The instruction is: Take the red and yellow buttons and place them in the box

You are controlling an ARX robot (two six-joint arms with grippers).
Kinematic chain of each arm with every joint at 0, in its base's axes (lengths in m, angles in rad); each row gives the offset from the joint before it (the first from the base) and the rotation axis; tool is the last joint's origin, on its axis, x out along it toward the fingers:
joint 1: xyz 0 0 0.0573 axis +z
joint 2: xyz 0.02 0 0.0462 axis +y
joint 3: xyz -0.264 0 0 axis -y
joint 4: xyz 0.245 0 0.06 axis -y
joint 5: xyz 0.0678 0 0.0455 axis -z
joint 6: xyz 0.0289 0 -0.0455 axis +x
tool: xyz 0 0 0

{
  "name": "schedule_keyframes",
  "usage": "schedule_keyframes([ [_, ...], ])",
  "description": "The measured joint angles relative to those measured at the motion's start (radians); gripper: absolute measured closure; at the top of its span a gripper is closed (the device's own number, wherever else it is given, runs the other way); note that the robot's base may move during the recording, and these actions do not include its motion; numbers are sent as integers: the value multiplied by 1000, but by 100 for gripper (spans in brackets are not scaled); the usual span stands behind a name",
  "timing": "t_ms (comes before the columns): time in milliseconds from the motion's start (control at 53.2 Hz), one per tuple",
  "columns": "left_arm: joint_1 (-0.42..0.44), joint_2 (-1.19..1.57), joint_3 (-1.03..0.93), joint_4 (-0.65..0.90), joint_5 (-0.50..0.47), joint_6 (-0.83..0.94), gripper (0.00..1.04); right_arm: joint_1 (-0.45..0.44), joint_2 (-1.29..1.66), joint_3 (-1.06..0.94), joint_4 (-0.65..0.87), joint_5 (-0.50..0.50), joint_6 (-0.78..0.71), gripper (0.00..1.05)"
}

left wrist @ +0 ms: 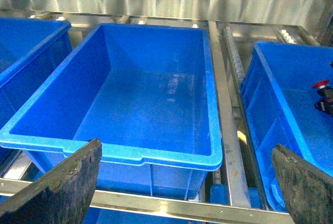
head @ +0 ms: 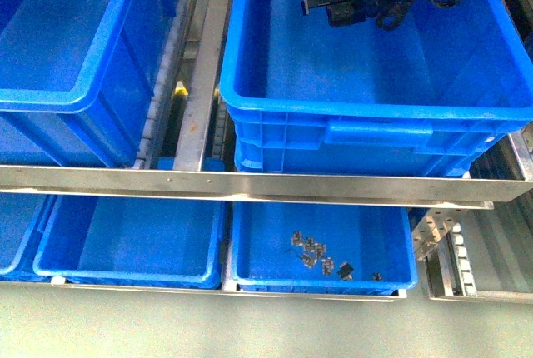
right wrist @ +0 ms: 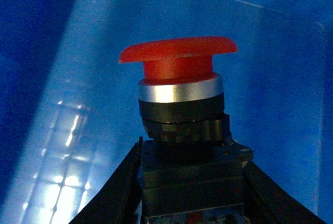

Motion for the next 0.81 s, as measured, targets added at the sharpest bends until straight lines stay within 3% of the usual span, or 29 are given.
schedule_keyframes([
  [245,0,0,0,0,0,0,8,-19,98,147,-46,14,-18,68],
  [489,0,0,0,0,0,0,8,-19,83,107,1,-49,-8,32],
  [602,0,0,0,0,0,0,8,-29,-4,-31,96,-76,8,6],
  [809,0,0,0,0,0,0,8,-66,-207,-270,230,-147,10,7],
])
